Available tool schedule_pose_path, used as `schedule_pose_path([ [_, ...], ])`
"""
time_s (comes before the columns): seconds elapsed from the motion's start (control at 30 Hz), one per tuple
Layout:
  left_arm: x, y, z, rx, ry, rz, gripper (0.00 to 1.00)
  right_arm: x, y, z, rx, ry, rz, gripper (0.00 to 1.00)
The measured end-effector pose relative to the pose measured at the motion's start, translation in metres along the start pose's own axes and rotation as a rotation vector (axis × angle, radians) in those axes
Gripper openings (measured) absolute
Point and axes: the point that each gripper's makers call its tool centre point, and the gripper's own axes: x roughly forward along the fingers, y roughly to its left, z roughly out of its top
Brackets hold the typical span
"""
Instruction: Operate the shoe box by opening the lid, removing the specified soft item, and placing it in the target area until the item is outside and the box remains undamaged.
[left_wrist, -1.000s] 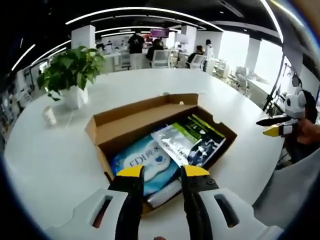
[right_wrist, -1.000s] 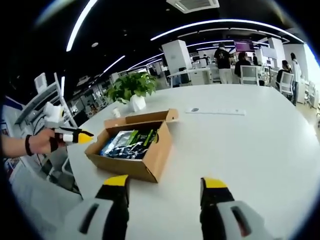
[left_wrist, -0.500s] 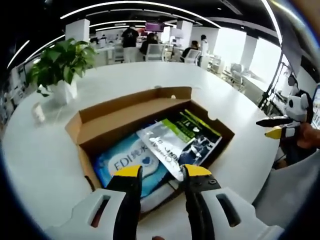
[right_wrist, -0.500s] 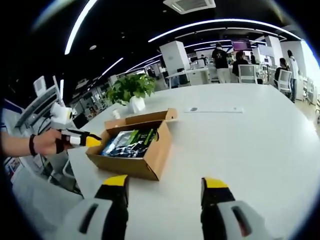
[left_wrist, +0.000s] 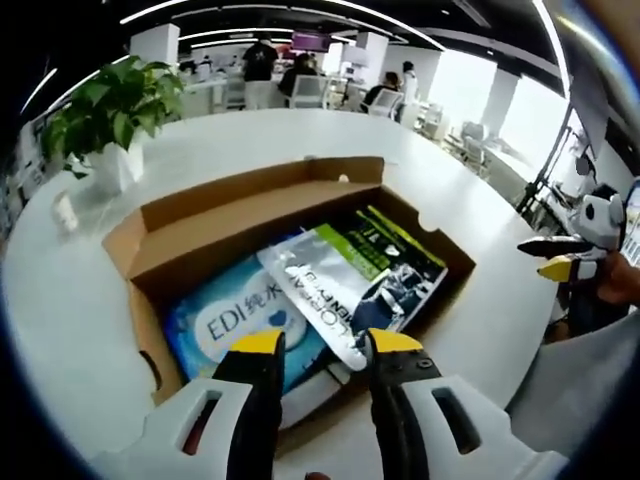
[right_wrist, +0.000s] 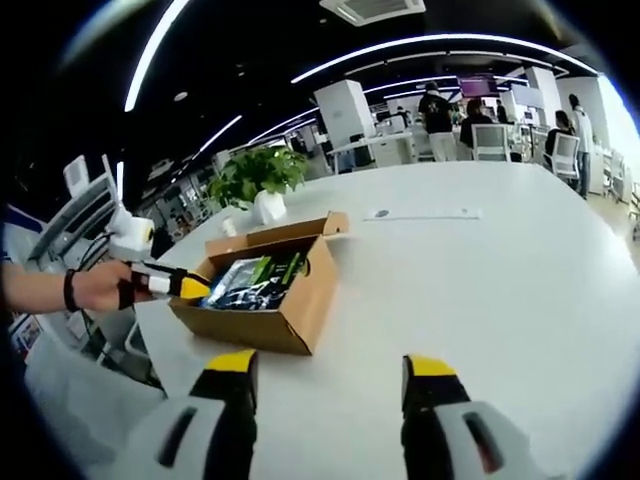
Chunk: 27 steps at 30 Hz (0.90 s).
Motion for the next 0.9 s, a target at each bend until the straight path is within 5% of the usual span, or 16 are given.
schedule_pose_path([
  [0.53,0.007,-0.011,-0.007,-0.031,0.037,-0.033,0.29,0.006,0.001,0.001,-0.011,0.013,0.016,0.57],
  [0.9,0.012,-0.017,-0.008,-0.037,0.046,-0.066,0.17,0.007,0.001,-0.002,-0.012,0.026,0.018,0.57],
])
